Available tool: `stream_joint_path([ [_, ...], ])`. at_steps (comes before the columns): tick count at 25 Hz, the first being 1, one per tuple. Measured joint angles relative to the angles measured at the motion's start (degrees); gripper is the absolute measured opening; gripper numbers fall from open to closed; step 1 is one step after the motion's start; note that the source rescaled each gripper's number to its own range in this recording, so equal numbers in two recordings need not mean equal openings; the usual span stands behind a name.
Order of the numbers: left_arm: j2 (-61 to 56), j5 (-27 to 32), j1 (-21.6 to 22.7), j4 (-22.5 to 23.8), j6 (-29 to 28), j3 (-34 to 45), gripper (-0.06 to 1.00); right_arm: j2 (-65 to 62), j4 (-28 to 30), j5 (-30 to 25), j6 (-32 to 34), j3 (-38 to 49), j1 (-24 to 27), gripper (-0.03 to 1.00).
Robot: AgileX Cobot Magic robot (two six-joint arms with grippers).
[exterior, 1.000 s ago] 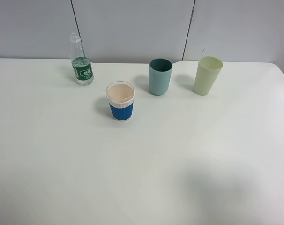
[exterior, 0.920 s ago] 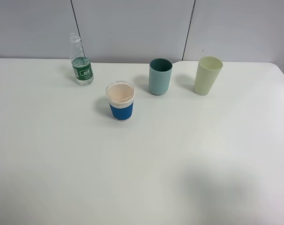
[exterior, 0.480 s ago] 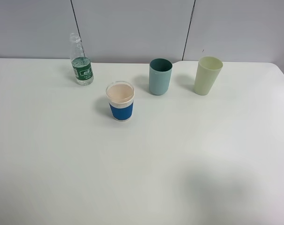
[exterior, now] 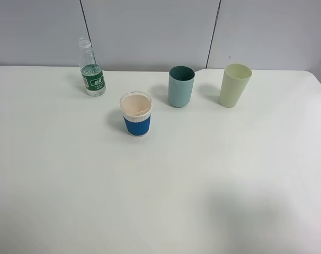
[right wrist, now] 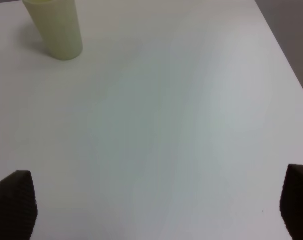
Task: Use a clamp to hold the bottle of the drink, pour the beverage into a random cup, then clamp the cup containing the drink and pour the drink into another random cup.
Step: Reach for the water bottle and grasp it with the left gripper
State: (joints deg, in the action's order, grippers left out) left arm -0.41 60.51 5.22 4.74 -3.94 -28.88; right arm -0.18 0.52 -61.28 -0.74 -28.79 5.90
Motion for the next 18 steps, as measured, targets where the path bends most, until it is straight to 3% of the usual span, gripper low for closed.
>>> stream_joint_path([
  [18, 0.0, 0.0, 0.0, 0.0, 0.0, 0.0, 1.00, 0.0, 0.0, 0.0, 0.0, 0.0, 0.0, 0.93],
])
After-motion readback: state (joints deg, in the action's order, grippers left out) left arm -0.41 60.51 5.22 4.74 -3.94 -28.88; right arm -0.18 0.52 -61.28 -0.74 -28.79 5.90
